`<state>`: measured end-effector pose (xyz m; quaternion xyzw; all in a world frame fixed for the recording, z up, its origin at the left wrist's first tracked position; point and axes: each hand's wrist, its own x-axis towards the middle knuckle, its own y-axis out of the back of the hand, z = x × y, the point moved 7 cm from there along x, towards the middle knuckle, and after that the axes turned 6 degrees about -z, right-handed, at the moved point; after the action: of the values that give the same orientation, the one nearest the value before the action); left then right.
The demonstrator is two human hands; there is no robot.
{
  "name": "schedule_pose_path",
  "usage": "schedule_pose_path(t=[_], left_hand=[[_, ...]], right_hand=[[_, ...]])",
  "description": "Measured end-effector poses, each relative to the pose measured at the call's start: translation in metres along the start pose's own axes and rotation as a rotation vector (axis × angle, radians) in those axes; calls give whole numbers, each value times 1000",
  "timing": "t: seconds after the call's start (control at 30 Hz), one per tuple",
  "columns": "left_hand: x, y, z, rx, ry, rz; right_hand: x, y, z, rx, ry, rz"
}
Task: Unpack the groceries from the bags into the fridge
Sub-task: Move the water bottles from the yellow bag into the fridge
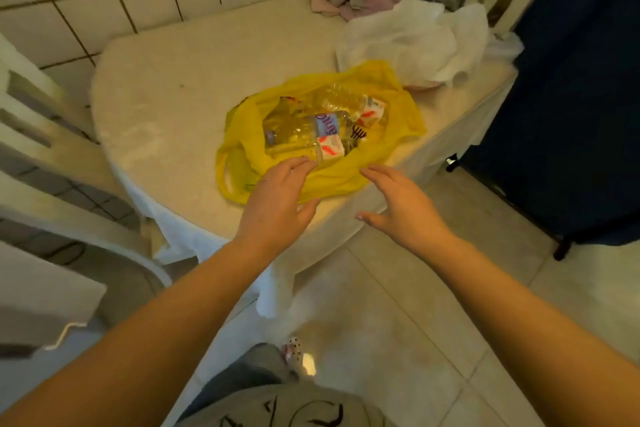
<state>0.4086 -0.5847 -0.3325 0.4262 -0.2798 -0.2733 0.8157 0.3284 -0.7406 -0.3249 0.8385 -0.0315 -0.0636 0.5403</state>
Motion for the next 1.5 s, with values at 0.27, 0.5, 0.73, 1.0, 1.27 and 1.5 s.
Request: schedule_pose_path(t=[0.27,0.5,0.73,1.0,1.27,1.5], left_hand=[[87,-15,-18,38,155,53],[136,-60,-22,129,381,57],[156,-97,-25,179,542,32],[151,-119,-40,184,651,-40],[154,-116,-44,177,642,-34],[153,-79,-40,22,561,100]], right_hand=[[111,30,65,4,127,-44],[197,39,110,-3,329,-172],[233,15,141,9,461,-339],[244,-38,161,137,356,-646],[243,-51,168,322,217,-701],[250,23,116,352,416,-403]])
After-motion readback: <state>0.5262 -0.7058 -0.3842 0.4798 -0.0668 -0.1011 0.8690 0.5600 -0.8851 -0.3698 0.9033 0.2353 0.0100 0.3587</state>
